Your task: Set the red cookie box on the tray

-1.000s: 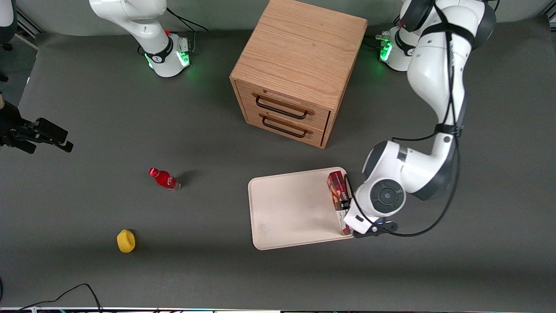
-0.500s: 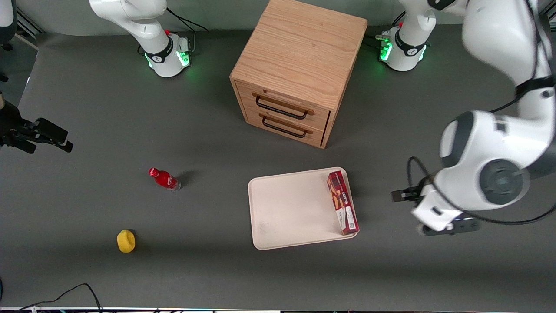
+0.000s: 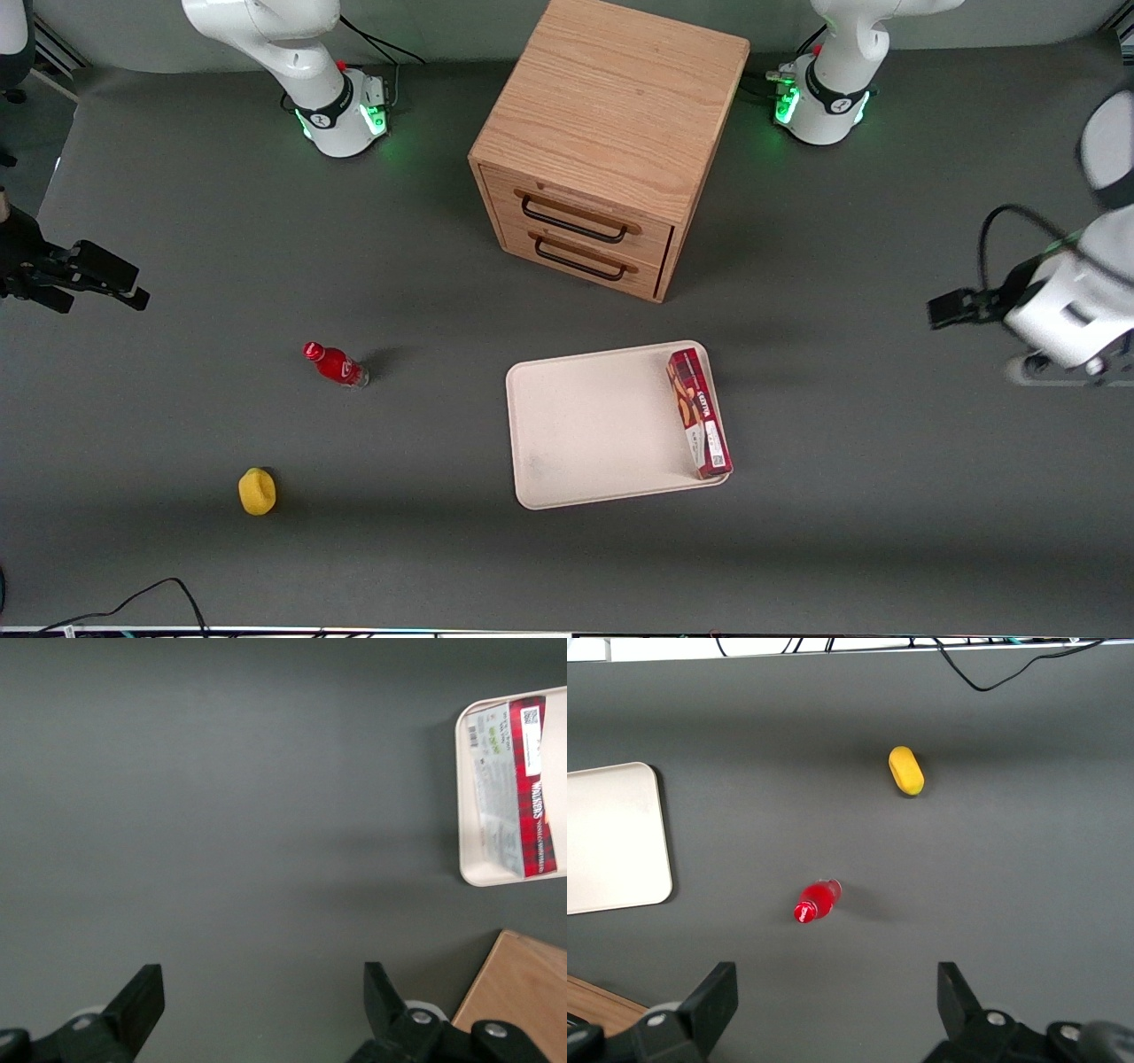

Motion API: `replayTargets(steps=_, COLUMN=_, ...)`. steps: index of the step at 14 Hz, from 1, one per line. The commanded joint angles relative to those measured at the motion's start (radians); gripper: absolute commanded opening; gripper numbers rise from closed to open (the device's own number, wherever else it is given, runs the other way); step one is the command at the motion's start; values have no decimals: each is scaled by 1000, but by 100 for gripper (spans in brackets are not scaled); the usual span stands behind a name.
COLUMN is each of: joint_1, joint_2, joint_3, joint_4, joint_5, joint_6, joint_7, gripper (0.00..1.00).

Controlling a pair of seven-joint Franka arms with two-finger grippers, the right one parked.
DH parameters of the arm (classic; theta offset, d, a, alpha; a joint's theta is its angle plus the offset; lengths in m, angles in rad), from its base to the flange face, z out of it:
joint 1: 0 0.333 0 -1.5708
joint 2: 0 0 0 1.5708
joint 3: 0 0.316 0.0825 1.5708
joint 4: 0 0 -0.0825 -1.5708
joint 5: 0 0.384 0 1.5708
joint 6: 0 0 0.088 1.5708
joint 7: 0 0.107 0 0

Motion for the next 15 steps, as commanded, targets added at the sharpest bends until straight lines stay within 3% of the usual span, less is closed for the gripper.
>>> replayTargets(steps=1, joint_1=59, joint_2=-167, joint_3=-2, joint_4=-159, joint_5=-5, joint_6=32, joint_7=95, gripper=100)
replayTargets(steps=3, joint_1=125, joint_2=-223, joint_3=2, joint_4=-226, joint_5=-17, joint_6=98, joint_7=140, gripper=100)
replayTargets(steps=6, joint_1=116, joint_2=-188, joint_3=-1, joint_4=-224, joint_5=-73, joint_6=118, joint_7=132, gripper=100)
replayTargets(steps=15, joint_1=104, joint_2=-146, joint_3=-7, joint_4=-165, joint_5=-77, joint_6=98, joint_7=138, gripper=100)
